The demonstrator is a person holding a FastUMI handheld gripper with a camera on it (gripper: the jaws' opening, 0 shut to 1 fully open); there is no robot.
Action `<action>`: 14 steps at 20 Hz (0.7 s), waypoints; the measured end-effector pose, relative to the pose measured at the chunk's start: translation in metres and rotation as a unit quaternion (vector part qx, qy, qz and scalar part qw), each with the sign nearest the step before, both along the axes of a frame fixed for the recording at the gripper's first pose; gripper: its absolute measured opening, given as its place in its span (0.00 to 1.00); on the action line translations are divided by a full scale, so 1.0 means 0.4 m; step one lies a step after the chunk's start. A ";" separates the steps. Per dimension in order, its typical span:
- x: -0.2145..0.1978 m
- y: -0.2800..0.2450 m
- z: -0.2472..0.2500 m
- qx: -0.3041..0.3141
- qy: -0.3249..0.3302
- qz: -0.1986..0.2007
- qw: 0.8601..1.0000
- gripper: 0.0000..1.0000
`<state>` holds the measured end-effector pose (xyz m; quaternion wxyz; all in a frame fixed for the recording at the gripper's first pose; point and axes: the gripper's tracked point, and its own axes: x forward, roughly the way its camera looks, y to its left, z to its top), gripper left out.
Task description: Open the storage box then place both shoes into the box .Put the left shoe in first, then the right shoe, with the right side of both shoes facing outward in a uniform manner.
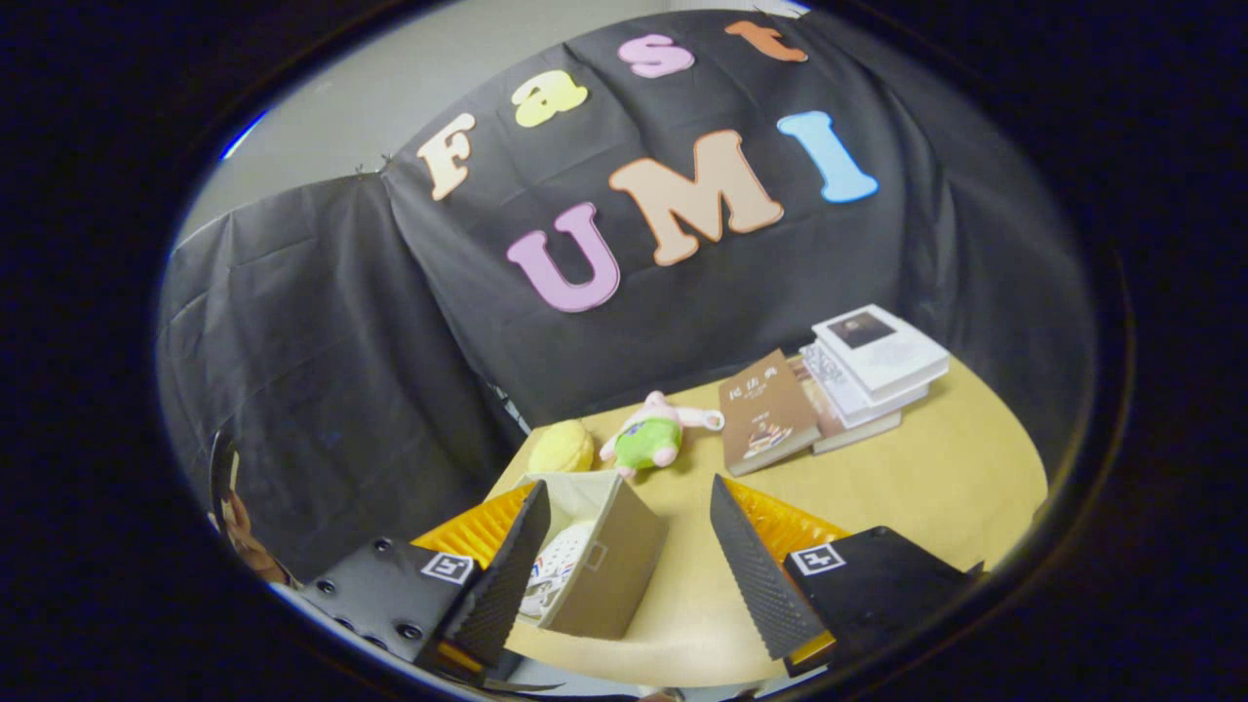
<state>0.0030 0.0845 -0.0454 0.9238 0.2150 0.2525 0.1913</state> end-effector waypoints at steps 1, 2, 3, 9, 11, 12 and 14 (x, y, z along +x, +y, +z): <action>0.007 -0.028 0.016 -0.005 -0.015 -0.007 1.000 1.00; 0.014 -0.054 0.032 -0.012 -0.028 -0.011 0.999 1.00; 0.016 -0.075 0.046 -0.015 -0.042 -0.013 0.999 1.00; 0.041 -0.206 0.117 -0.048 -0.115 -0.054 0.991 1.00; 0.048 -0.242 0.128 -0.050 -0.128 -0.070 0.988 1.00; 0.053 -0.259 0.139 -0.049 -0.136 -0.080 0.986 1.00; 0.059 -0.281 0.141 -0.053 -0.142 -0.087 0.985 1.00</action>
